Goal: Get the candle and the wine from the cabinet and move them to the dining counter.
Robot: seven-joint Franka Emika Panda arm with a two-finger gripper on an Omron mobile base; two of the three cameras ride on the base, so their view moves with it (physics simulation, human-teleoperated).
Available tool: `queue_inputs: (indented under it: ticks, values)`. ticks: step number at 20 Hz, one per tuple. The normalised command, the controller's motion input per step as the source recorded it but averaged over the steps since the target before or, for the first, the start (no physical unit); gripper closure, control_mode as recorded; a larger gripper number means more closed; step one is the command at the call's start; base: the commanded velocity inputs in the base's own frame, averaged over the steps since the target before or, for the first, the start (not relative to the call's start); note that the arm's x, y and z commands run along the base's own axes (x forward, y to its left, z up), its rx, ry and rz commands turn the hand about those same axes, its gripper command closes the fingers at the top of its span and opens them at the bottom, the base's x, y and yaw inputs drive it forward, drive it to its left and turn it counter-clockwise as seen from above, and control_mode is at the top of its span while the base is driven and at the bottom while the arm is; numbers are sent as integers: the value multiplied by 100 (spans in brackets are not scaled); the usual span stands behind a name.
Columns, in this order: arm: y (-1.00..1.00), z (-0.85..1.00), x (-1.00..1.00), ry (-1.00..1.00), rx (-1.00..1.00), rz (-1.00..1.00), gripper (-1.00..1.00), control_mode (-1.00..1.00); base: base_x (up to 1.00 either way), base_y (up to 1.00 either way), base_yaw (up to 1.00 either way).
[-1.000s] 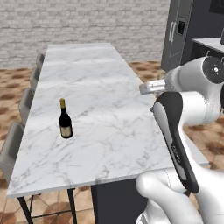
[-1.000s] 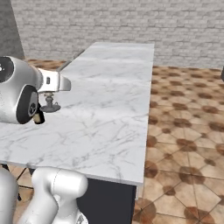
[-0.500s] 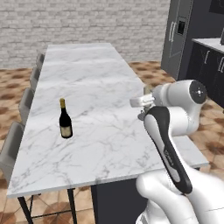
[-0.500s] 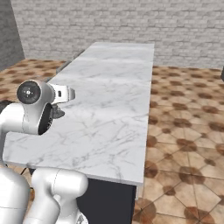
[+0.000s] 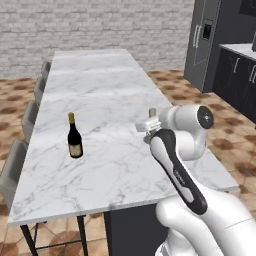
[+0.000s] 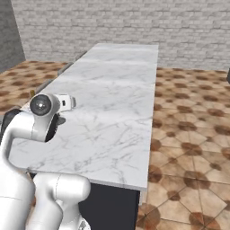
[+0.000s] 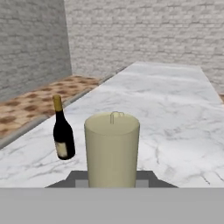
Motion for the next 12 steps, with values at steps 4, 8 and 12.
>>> queue_inputs:
  ticks: [4,8,12]
  values:
    - [20,-26,45,0,0,5,100,-100,0,0,0]
    - [19,-31,42,0,0,4,100,-100,0,0,0]
    - [10,-42,36,0,0,3,100,-100,0,0,0]
